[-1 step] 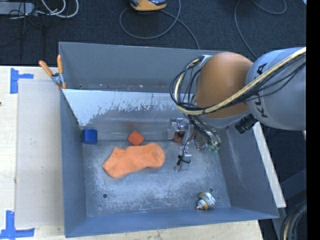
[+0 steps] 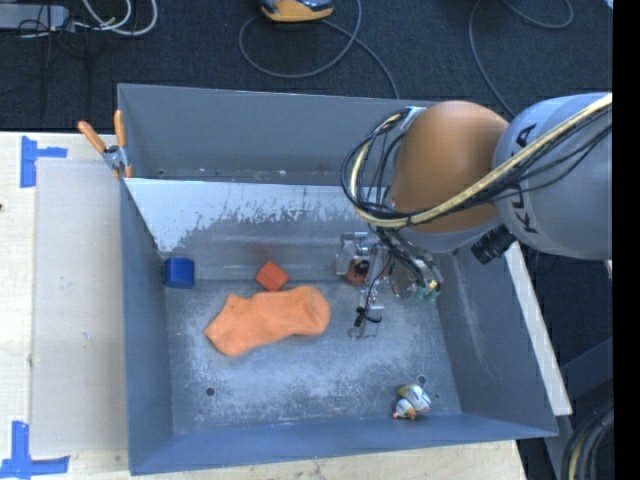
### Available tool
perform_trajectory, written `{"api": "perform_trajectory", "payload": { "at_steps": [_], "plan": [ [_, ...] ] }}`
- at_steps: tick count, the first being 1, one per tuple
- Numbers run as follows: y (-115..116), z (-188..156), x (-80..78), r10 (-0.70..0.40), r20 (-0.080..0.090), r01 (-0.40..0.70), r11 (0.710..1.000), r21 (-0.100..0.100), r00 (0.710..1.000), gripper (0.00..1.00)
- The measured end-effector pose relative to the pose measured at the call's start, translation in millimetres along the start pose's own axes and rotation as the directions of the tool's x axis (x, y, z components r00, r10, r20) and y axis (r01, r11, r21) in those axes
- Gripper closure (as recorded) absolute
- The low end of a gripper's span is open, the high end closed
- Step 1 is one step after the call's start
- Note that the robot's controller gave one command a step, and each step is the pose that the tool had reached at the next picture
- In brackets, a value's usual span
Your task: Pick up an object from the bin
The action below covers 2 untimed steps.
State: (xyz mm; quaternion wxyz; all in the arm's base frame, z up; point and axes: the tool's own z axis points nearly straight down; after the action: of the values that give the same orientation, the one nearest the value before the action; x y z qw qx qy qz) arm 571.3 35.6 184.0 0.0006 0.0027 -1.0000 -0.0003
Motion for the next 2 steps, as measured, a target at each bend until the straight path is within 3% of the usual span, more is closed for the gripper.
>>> {"api": "perform_trajectory", "payload": {
  "at_steps": [1,2],
  "plan": [
    [25,47,-2.6,-0.142,-0.001,0.142,0.990,0.000,0.990,0.00],
    [62,53,1.4,-0.366,-0.001,0.366,0.931,0.000,0.931,0.00]
  ]
}}
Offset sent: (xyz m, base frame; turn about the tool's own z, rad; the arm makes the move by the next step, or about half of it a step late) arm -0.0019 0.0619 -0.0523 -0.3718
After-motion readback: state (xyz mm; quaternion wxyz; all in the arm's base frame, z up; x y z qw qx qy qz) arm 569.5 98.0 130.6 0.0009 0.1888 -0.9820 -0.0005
